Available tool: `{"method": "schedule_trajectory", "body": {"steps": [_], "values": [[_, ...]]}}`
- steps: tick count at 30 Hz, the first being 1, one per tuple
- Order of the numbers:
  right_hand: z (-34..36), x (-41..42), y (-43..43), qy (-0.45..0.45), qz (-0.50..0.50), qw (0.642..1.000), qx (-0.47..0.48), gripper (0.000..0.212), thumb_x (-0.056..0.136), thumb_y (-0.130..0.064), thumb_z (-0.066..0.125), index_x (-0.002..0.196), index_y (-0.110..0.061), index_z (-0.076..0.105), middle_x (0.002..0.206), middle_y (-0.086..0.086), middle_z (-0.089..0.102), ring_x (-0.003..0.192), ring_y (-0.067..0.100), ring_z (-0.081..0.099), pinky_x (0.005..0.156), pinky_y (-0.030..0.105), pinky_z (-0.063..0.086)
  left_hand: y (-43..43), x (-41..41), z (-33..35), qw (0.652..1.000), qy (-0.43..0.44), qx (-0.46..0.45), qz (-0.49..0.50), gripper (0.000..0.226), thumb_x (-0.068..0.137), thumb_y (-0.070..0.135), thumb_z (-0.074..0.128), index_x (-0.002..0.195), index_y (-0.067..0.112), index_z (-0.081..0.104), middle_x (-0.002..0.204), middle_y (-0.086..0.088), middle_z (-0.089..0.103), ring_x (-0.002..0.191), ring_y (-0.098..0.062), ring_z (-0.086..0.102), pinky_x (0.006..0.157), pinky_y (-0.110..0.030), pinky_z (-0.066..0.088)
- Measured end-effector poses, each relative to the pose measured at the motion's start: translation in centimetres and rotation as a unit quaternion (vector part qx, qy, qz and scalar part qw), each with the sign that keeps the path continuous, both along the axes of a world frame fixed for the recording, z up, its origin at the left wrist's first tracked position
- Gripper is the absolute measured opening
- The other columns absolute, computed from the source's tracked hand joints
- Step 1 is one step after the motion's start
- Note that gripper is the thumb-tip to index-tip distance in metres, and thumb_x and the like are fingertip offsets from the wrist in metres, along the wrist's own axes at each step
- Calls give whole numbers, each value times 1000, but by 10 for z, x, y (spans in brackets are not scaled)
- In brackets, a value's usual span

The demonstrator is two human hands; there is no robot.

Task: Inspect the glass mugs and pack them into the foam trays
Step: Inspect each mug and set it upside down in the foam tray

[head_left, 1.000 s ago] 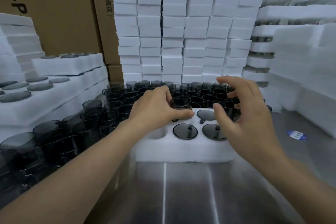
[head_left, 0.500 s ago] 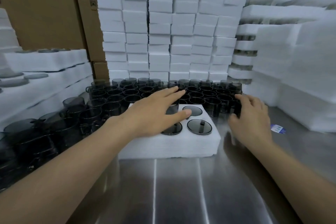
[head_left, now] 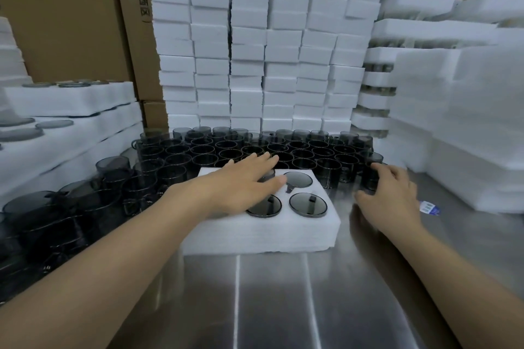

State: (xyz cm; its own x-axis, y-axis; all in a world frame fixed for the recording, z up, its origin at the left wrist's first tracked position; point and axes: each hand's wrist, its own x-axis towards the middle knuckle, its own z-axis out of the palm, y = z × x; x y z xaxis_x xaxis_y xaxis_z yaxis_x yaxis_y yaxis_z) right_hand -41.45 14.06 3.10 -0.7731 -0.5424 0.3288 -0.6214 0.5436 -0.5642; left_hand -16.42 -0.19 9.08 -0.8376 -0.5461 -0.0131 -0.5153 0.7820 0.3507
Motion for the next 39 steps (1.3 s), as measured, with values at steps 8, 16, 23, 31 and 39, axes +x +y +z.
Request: {"method": "schedule_trajectory", "body": {"steps": [8, 16, 23, 31, 39], "values": [[3, -1, 8, -11, -14, 1000, 21, 68, 95, -25, 69, 158, -27, 43, 168, 9, 27, 150, 40, 27, 118, 54, 34, 9, -3, 2, 997, -77, -29, 2, 114, 79, 101, 17, 170, 36, -6, 175, 21, -17, 162, -7, -20, 132, -53, -12], [3, -12, 11, -31, -46, 998, -42, 32, 97, -35, 72, 123, -23, 58, 144, 15, 49, 123, 41, 53, 93, 47, 44, 6, 2, 0, 997, -61, -23, -41, 109, 83, 99, 19, 171, 37, -1, 174, 28, -8, 159, 7, -12, 133, -44, -12], [6, -5, 8, 2, -25, 988, -150, 18, 98, -25, 73, 99, -25, 56, 106, 6, 63, 95, 25, 53, 77, 38, 39, 6, 2, -7, 999, 8, -33, -20, 93, 93, 90, 26, 170, 38, 17, 175, 24, 13, 162, 2, 7, 134, -43, -2], [45, 62, 5, 195, 187, 915, -299, 28, 89, -16, 79, 100, -34, 60, 131, -23, 58, 123, 6, 53, 102, 15, 35, 20, -5, 2, 965, 252, 43, -58, 78, 91, 58, 77, 157, 56, 36, 130, 19, 65, 113, -1, 66, 99, -28, 49], [61, 104, 13, 282, 247, 837, -398, 25, 93, -8, 73, 115, -20, 67, 150, -16, 57, 126, 9, 53, 106, 23, 43, 52, -11, 28, 833, 522, 147, -109, 50, 87, 35, 83, 127, 52, 58, 90, 2, 76, 70, -30, 69, 71, -34, 60]]}}
